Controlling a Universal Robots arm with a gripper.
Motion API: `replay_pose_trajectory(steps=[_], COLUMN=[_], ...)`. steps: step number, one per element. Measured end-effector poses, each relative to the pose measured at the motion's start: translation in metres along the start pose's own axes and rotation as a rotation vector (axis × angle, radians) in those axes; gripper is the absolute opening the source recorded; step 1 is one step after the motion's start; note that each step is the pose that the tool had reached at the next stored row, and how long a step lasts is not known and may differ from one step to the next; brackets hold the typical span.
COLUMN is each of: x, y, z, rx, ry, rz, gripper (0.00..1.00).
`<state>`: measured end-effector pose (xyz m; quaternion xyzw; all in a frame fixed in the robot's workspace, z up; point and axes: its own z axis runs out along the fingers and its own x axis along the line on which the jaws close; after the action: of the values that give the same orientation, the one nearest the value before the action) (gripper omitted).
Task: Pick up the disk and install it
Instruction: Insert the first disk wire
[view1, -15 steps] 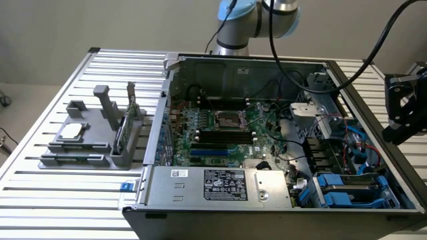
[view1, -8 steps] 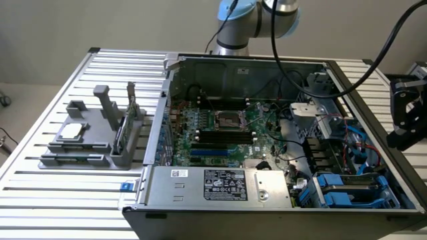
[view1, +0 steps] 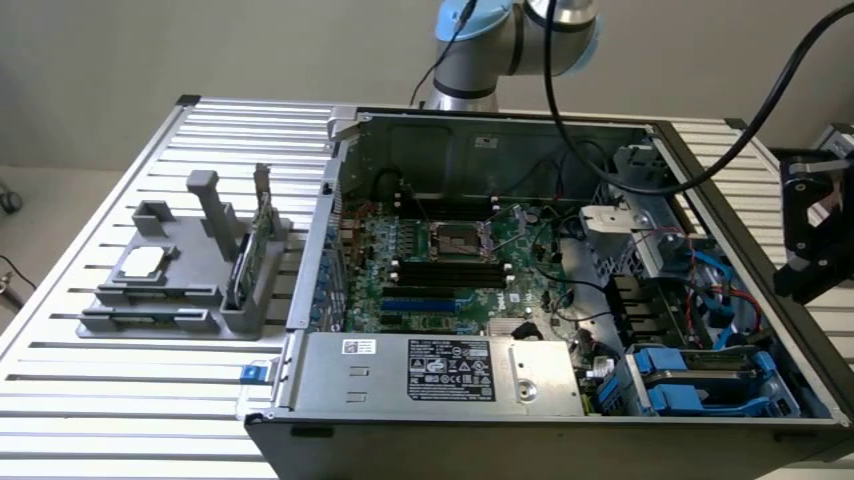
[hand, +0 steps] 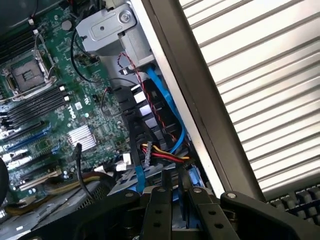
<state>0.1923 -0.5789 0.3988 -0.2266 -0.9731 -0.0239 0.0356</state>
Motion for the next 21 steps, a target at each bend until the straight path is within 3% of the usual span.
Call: replay_pose_trajectory(steps=[21], x=[-0.0003], y=[-0.0001], z=[0.0033], rx=[-0.0305], ry=[-0.0116], rz=[0.378], gripper=[0.2])
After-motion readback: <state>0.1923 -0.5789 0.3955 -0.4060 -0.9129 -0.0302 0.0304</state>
